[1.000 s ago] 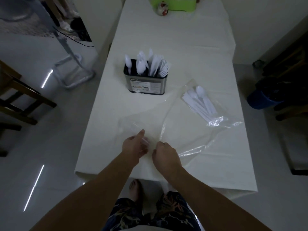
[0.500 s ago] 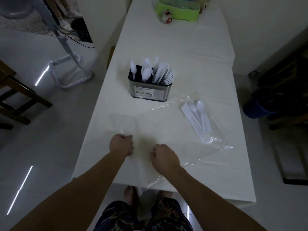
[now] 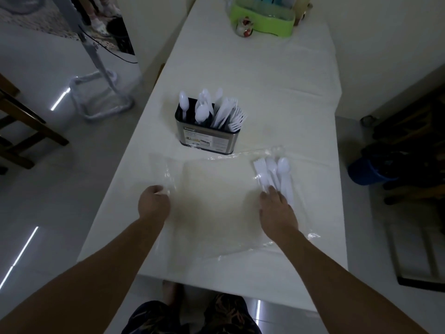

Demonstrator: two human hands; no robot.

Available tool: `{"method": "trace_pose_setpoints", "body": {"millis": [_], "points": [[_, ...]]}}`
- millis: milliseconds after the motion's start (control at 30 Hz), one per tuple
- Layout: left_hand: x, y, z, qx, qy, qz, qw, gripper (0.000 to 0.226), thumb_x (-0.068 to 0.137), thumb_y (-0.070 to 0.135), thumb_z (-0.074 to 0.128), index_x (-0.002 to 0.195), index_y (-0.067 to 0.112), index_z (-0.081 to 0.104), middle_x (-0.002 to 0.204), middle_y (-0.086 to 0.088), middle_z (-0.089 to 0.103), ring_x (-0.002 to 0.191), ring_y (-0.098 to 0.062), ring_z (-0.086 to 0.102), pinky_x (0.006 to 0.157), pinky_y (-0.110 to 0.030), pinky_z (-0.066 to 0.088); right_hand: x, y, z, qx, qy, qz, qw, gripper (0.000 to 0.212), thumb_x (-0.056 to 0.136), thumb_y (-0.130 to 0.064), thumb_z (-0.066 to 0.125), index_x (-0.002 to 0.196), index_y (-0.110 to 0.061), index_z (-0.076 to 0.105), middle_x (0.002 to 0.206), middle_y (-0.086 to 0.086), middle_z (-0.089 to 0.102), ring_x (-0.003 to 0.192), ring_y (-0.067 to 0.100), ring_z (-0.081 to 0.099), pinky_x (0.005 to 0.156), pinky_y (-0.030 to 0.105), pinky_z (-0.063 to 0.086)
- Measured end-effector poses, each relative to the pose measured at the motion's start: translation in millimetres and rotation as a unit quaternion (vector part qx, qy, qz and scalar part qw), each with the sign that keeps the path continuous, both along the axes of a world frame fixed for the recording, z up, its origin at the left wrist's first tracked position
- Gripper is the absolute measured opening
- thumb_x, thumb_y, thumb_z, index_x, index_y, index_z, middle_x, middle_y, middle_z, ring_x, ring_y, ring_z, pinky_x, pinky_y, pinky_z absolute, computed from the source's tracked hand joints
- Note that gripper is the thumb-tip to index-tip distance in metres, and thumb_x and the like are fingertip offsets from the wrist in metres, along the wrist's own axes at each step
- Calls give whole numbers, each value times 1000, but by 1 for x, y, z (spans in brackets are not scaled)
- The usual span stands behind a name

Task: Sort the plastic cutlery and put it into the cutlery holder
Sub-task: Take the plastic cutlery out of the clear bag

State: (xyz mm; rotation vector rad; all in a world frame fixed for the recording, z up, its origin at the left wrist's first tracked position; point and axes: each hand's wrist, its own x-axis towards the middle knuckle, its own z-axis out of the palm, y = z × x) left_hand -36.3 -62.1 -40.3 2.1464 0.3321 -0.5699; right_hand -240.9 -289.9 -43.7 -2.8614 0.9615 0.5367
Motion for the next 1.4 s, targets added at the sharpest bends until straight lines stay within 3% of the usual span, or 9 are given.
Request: {"method": "trace_pose_setpoints", "body": {"millis": [133,333,500,667,800,1000,1167,1267,1400], "points": [[3,-11,-1,25,-17,-5,1000,37,86,13,66,123,12,64,115,-12,69,105,-32,64,95,-40,52,-12,9,-2,18,14,-17,1000,57,97,-24,41,150,-14,23,161,7,6,146,29,16,100,43,44],[10,-18,1,25,-52,16,998,39,86,1,53,124,10,59,108,-13,67,101,-32,63,87,-37,50,-30,26,8,13,26,-38,999,58,98,-29,41,151,-13,23,160,11,11,144,30,22,98,42,45],[20,-14,-4,20,-60,36,997,38,88,2,51,124,13,57,98,-7,63,95,-30,61,81,-35,50,-25,-3,7,-10,-114,-57,992,40,87,-17,59,125,-6,57,130,19,52,105,40,56,86,45,51],[22,-7,-13,23,-62,17,998,34,90,6,53,122,14,56,103,-12,68,96,-34,66,80,-39,54,-22,-58,6,-26,-80,-234,969,36,92,-15,42,124,-1,51,124,20,52,110,37,51,91,40,43],[17,-7,-8,77,-135,-78,985,39,91,3,51,130,7,54,121,-17,60,111,-34,58,95,-39,44,-19,-80,8,33,-60,-359,931,35,98,-20,45,122,4,52,122,25,57,114,42,55,94,41,45],[1,7,-9,183,-249,-276,910,47,90,3,54,137,1,50,140,-21,49,126,-38,47,102,-47,43,-23,-90,2,68,-101,-372,920,32,94,-23,52,96,3,72,93,25,70,90,42,66,76,37,49],[-7,20,-19,246,-222,-428,841,58,95,27,40,147,1,35,157,-18,31,144,-36,29,116,-47,30,-25,-93,2,73,-141,-388,908,25,89,-7,49,84,4,71,74,21,62,69,35,57,67,33,43],[-9,22,-21,275,-191,-470,816,67,97,38,30,154,6,16,163,-13,12,150,-31,11,121,-45,17,-26,-91,4,70,-155,-381,909,26,91,-11,48,86,1,71,81,21,65,72,36,57,70,35,45],[-6,25,-22,285,-194,-494,798,77,90,46,19,154,5,15,163,-15,10,150,-33,10,120,-46,18,-23,-85,12,65,-163,-367,914,27,92,-15,49,91,-1,73,94,24,69,89,43,63,77,36,46]]}}
